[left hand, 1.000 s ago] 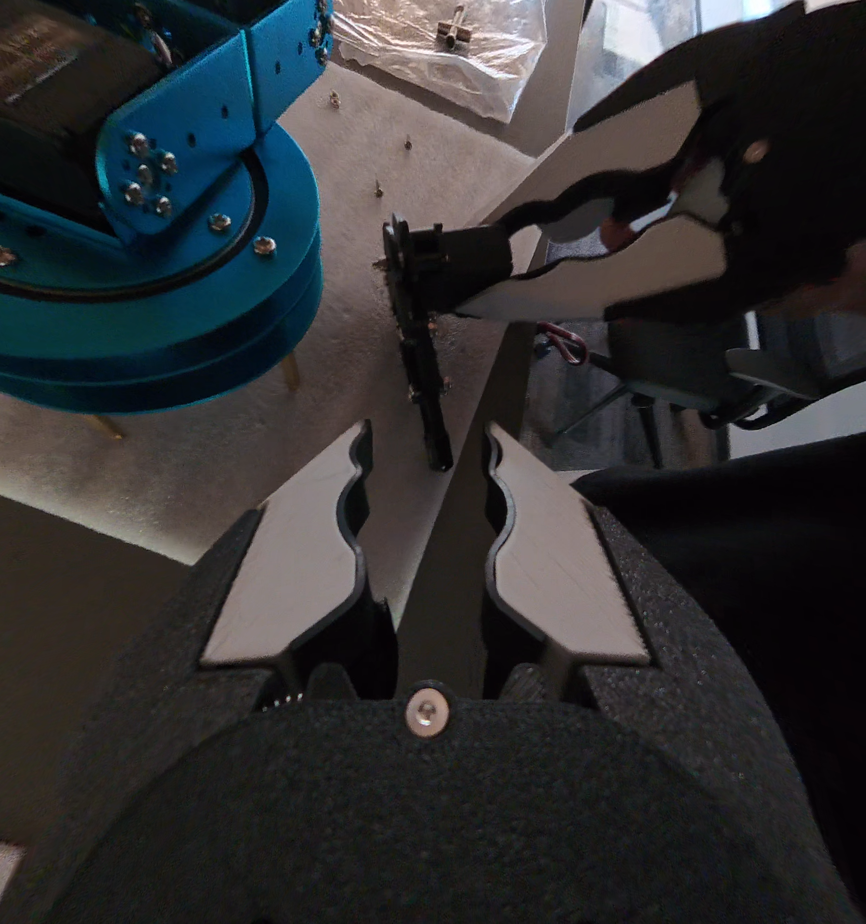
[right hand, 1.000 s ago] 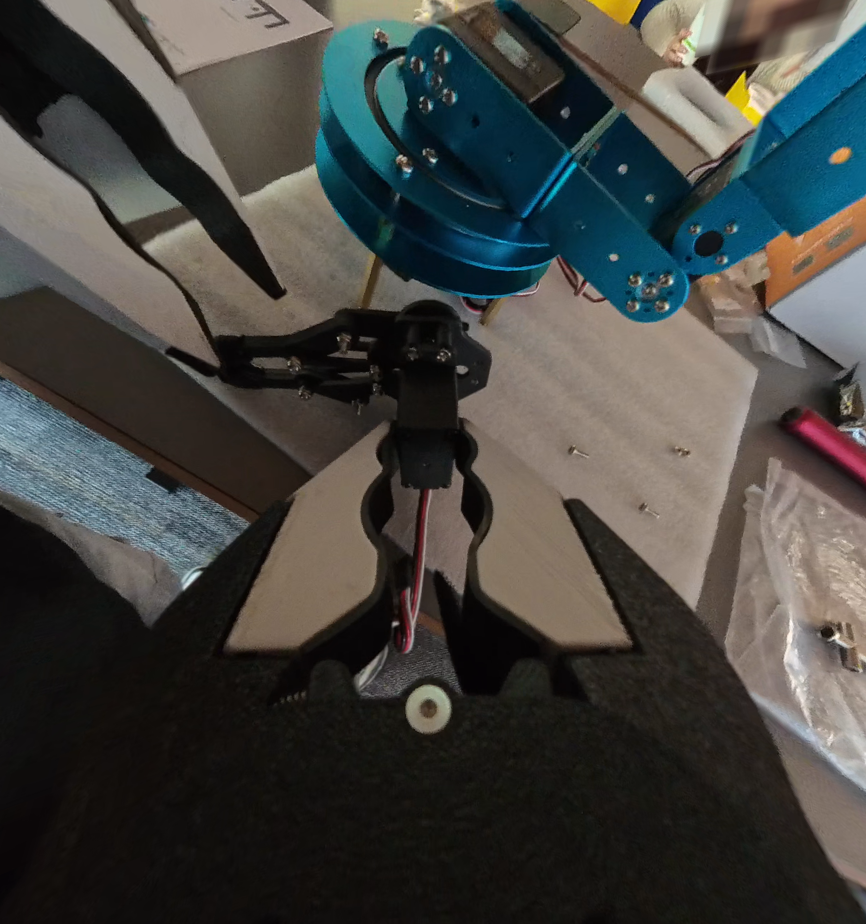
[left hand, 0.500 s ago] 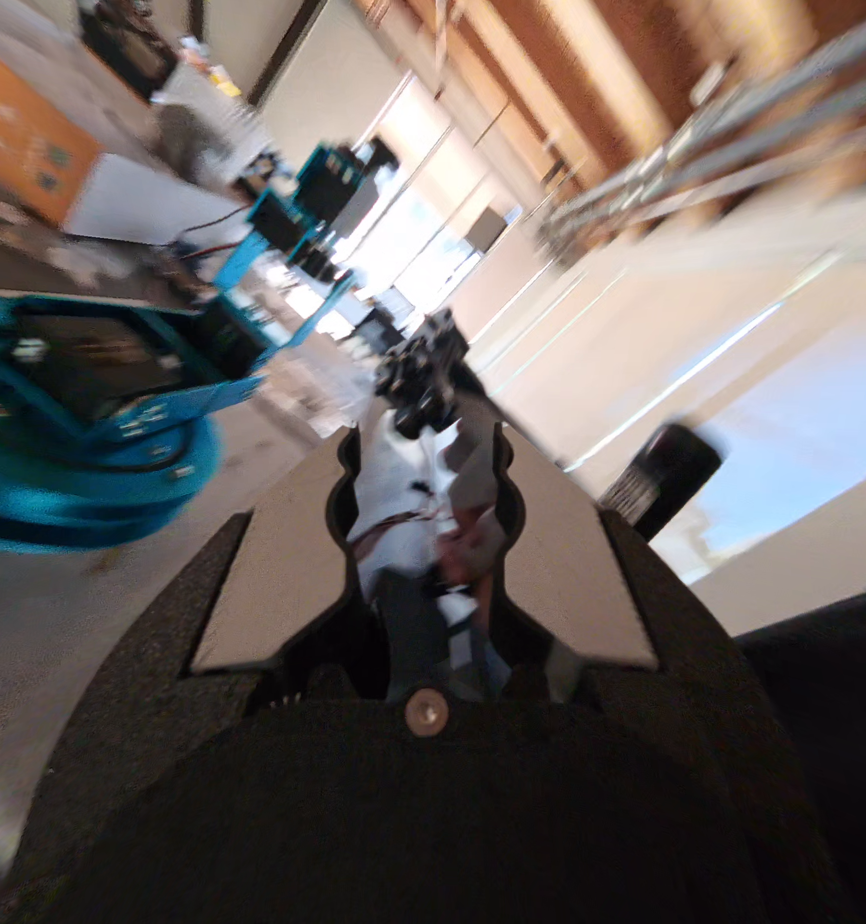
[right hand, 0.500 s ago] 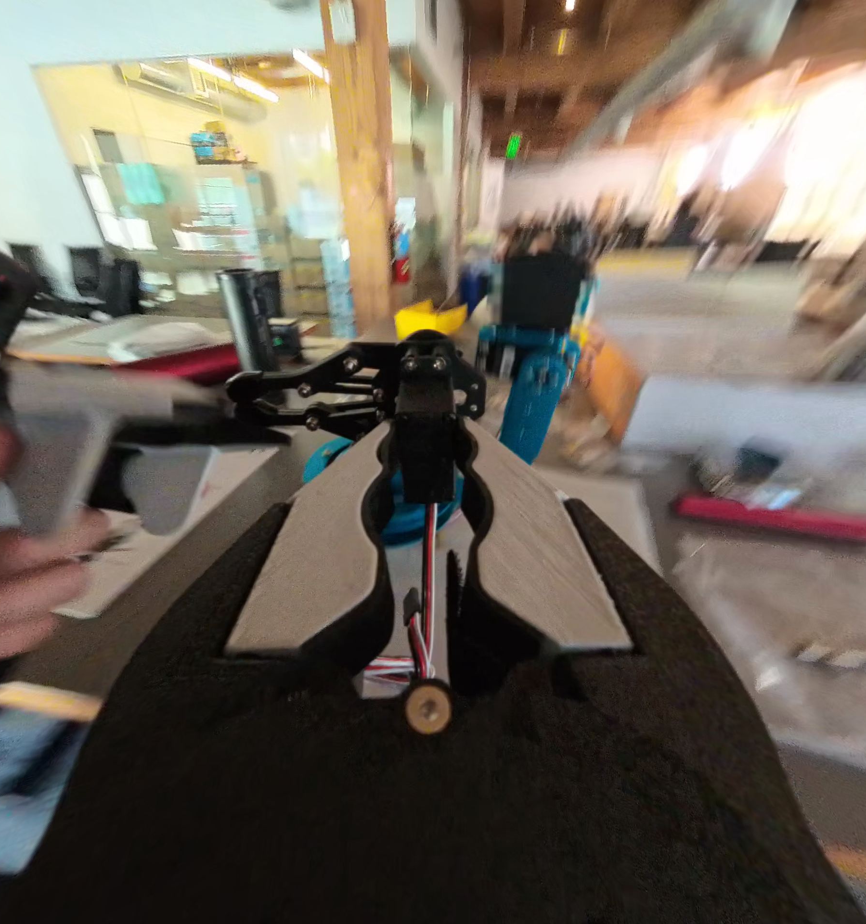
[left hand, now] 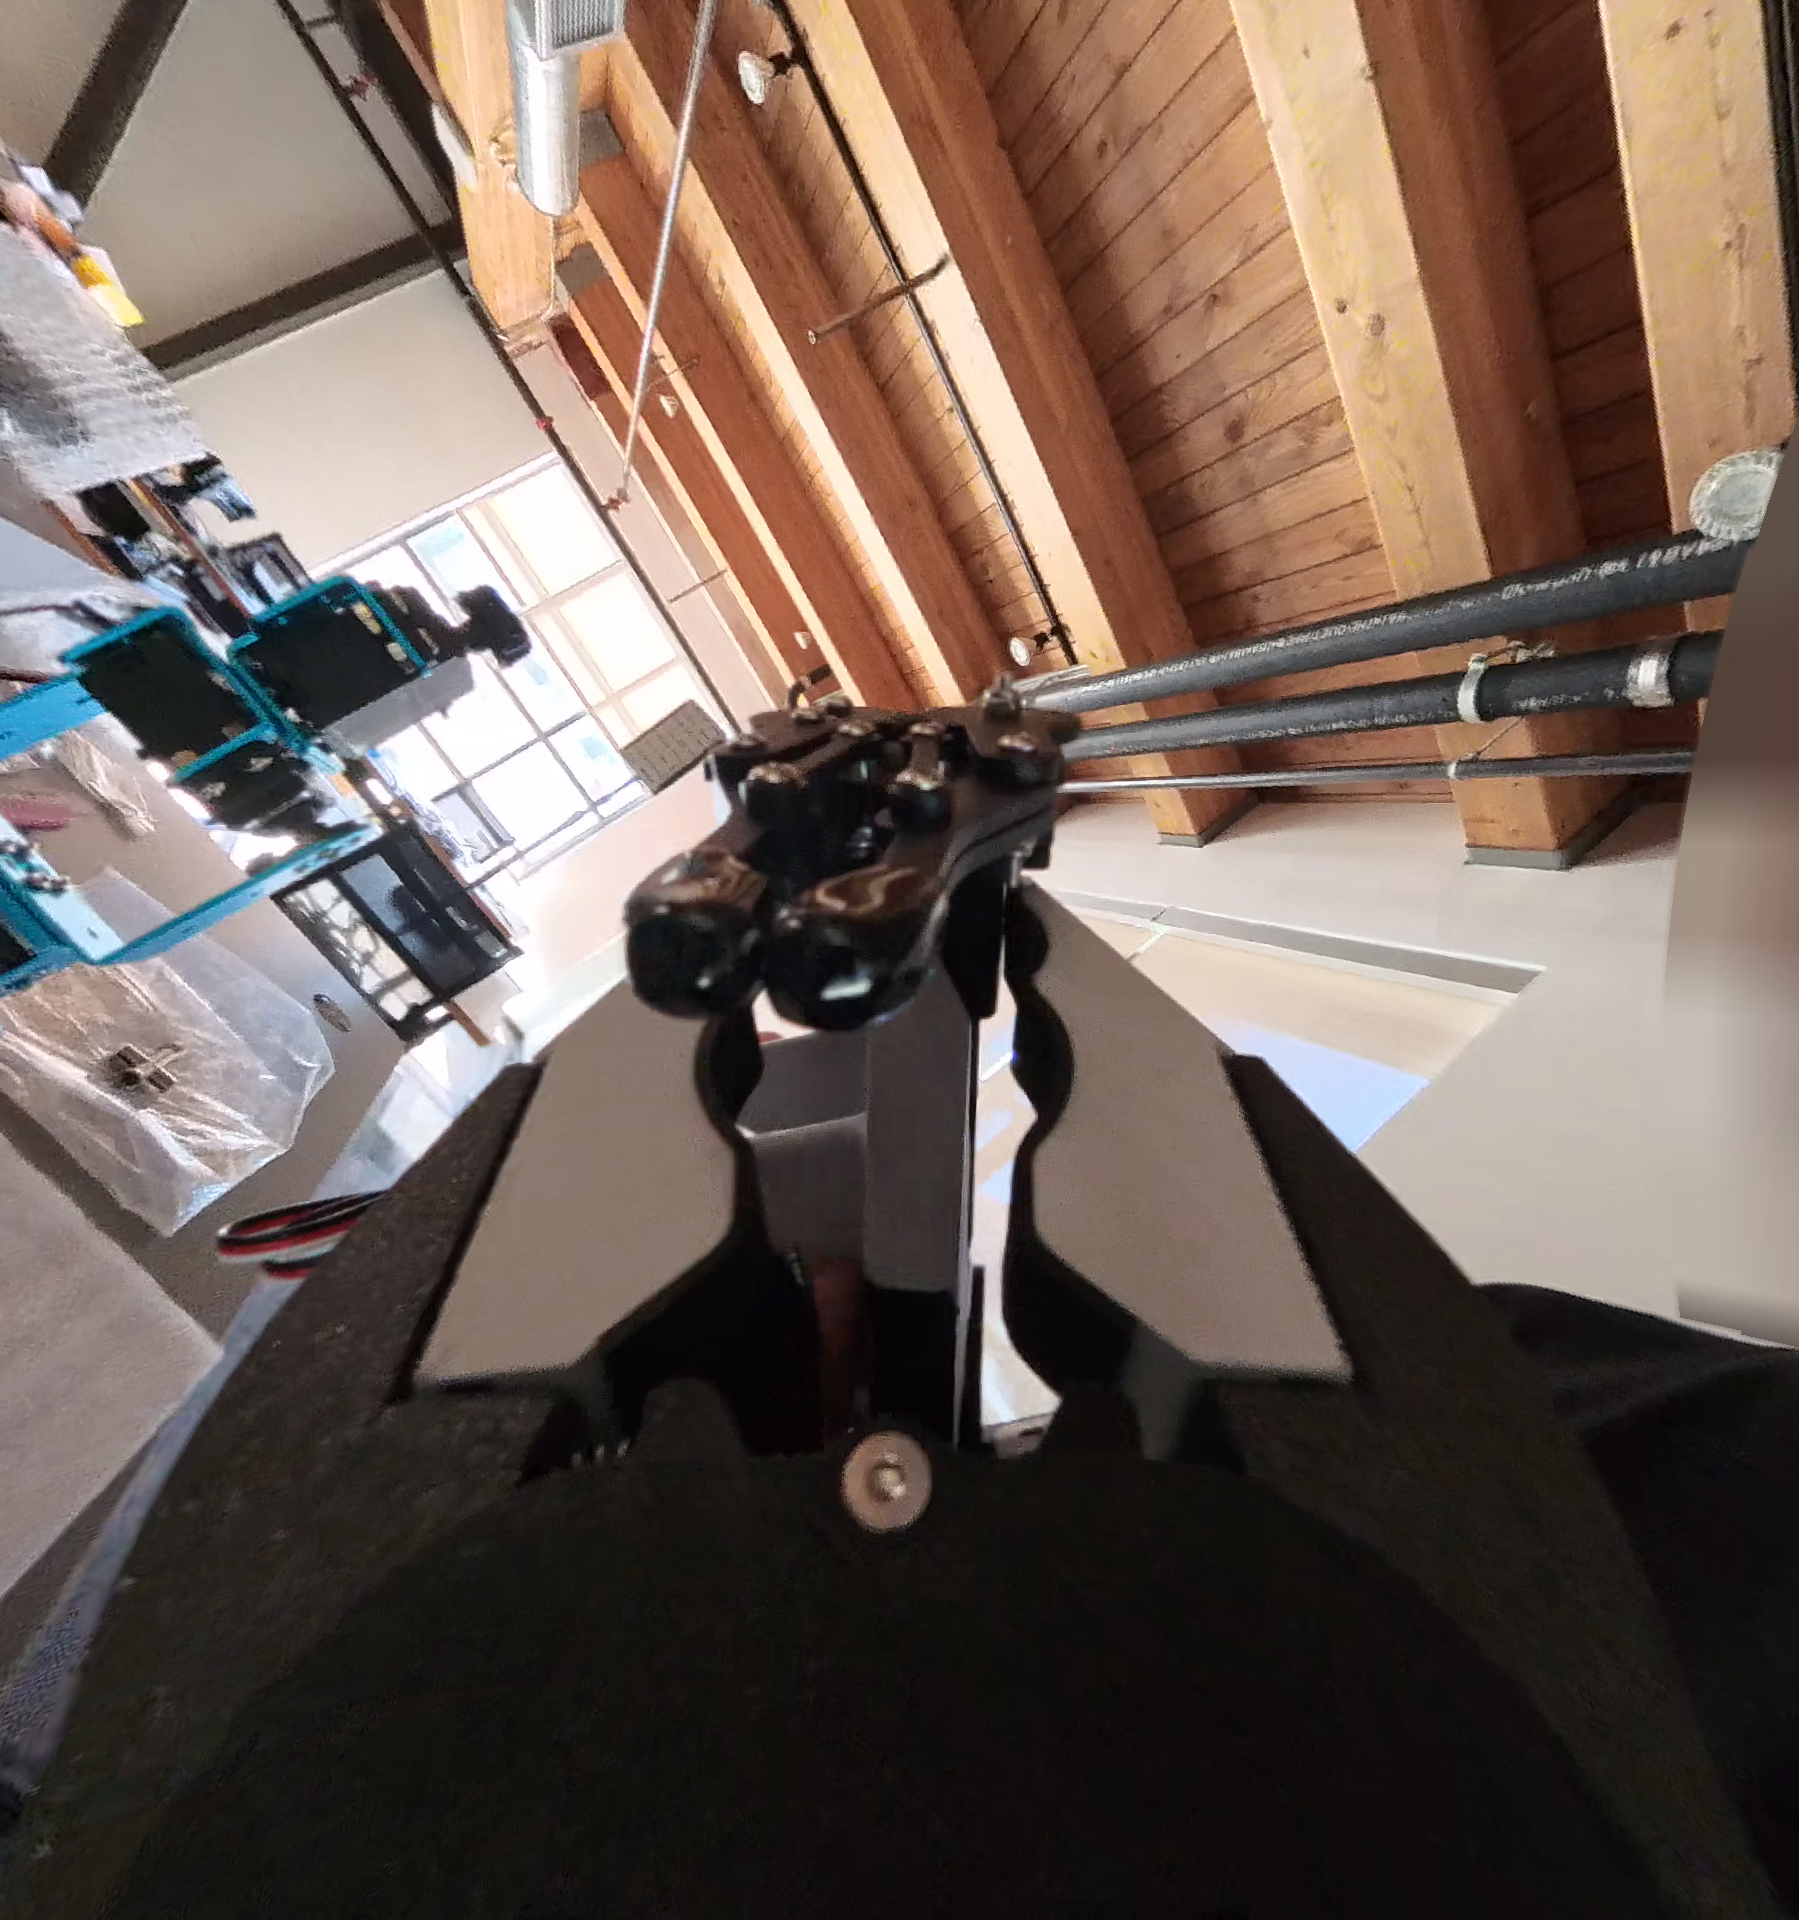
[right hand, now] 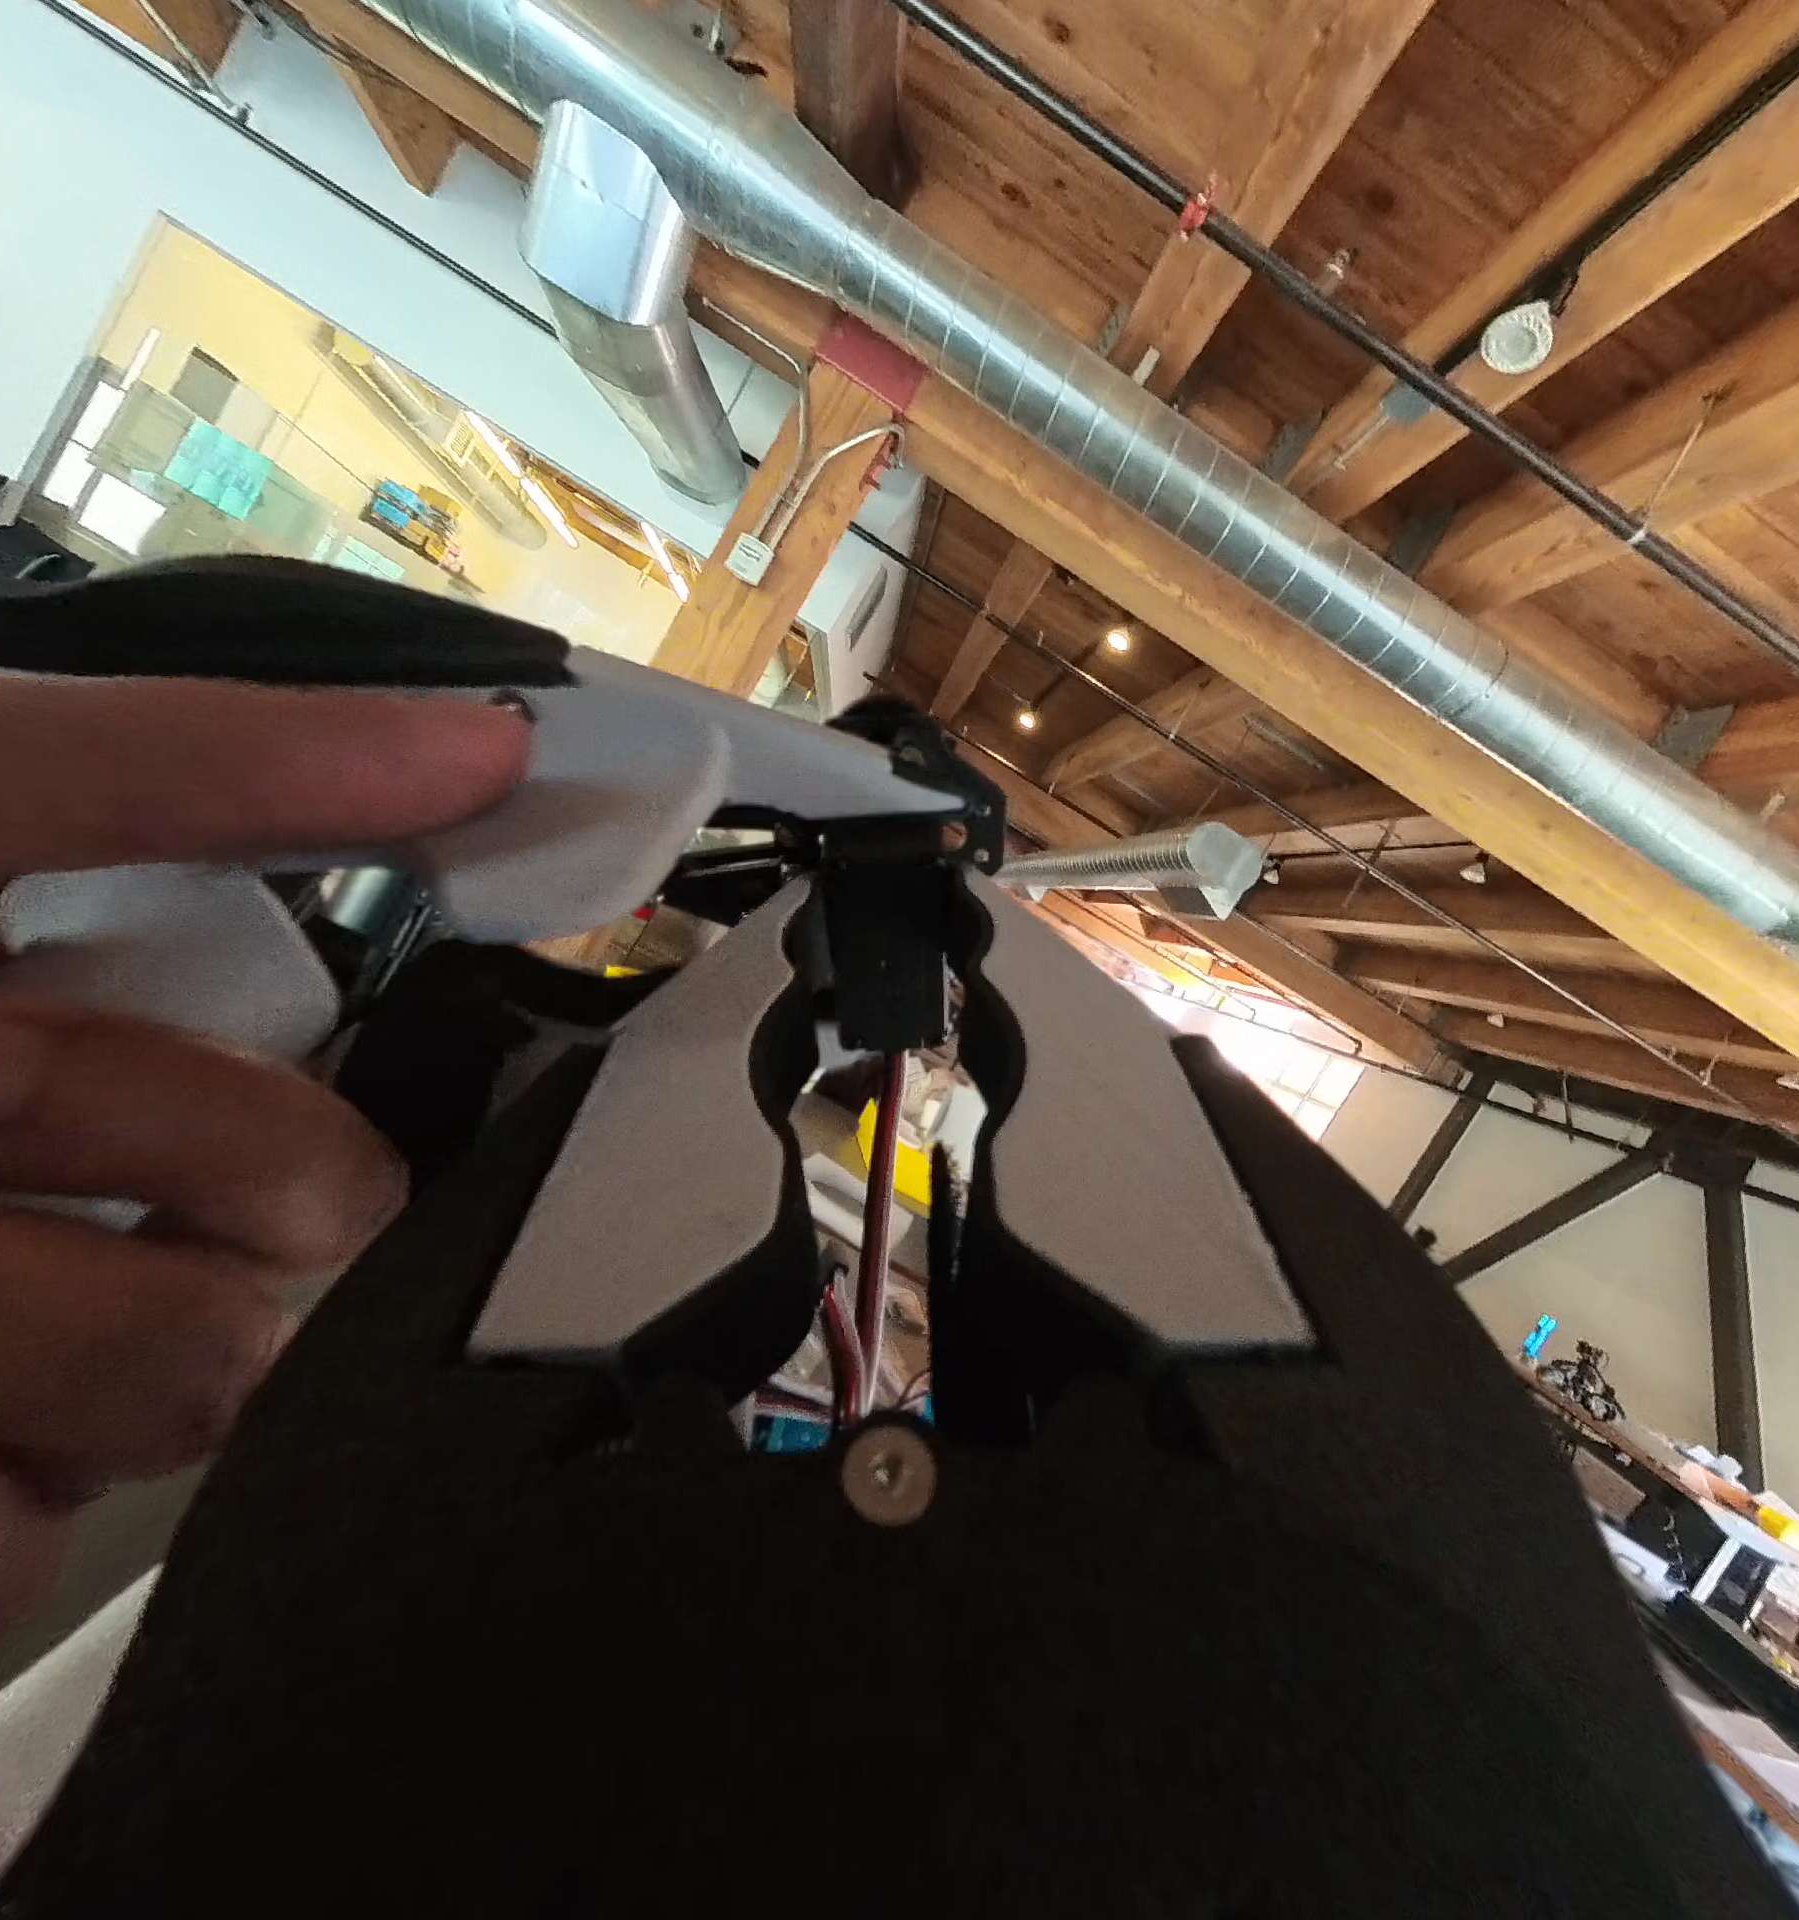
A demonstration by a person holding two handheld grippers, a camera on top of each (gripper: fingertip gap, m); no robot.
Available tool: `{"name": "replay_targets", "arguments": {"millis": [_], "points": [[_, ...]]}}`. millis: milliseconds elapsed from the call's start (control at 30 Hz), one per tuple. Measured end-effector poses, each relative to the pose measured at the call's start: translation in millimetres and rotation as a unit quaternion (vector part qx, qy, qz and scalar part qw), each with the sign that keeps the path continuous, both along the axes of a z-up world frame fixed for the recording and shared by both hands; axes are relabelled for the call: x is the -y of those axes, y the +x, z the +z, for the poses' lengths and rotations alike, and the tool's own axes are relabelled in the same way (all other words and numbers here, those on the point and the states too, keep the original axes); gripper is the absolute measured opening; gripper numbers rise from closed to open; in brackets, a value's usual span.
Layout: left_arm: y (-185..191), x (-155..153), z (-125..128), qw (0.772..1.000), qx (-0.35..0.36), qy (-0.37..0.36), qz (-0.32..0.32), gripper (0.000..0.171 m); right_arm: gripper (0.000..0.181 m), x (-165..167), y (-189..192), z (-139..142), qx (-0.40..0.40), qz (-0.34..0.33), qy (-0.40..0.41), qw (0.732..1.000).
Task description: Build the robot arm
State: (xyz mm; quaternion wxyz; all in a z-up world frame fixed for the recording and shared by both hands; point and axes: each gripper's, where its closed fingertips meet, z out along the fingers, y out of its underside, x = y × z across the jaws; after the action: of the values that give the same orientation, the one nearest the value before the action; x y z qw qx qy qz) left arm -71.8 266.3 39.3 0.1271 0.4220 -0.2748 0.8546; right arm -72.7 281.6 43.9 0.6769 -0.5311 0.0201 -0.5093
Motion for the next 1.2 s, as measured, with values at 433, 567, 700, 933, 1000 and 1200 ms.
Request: {"name": "replay_targets", "arguments": {"millis": [433, 567, 700, 933, 1000, 1200], "points": [[39.9, -25.8, -3.7, 0.951, 0.03, 0.308, 0.019, 0.043, 0.03, 25.6, 23.8, -4.9, -0.131, 0.147, 0.007, 0.98], [61.3, -26.9, 3.5, 0.853, 0.063, 0.518, -0.015, 0.043, 0.034, 68.9, 68.8, -3.2, -0.212, 0.227, -0.001, 0.95], [82.1, -9.6, 16.2, 0.729, 0.084, 0.674, -0.09, 0.044, 0.035, 91.1, 119.7, -7.2, -0.253, 0.306, -0.041, 0.917], [117.5, 7.1, 4.9, 0.61, 0.043, 0.774, -0.165, 0.044, 0.045, 51.0, 146.2, -20.0, -0.293, 0.463, -0.106, 0.83], [124.3, 3.4, -5.5, 0.59, 0.024, 0.788, -0.176, 0.044, 0.039, 42.2, 147.9, -27.1, -0.293, 0.473, -0.127, 0.821], [137.8, 0.3, -22.6, 0.527, -0.013, 0.823, -0.212, 0.044, 0.023, 38.7, 144.6, -31.0, -0.266, 0.504, -0.152, 0.807]]}}
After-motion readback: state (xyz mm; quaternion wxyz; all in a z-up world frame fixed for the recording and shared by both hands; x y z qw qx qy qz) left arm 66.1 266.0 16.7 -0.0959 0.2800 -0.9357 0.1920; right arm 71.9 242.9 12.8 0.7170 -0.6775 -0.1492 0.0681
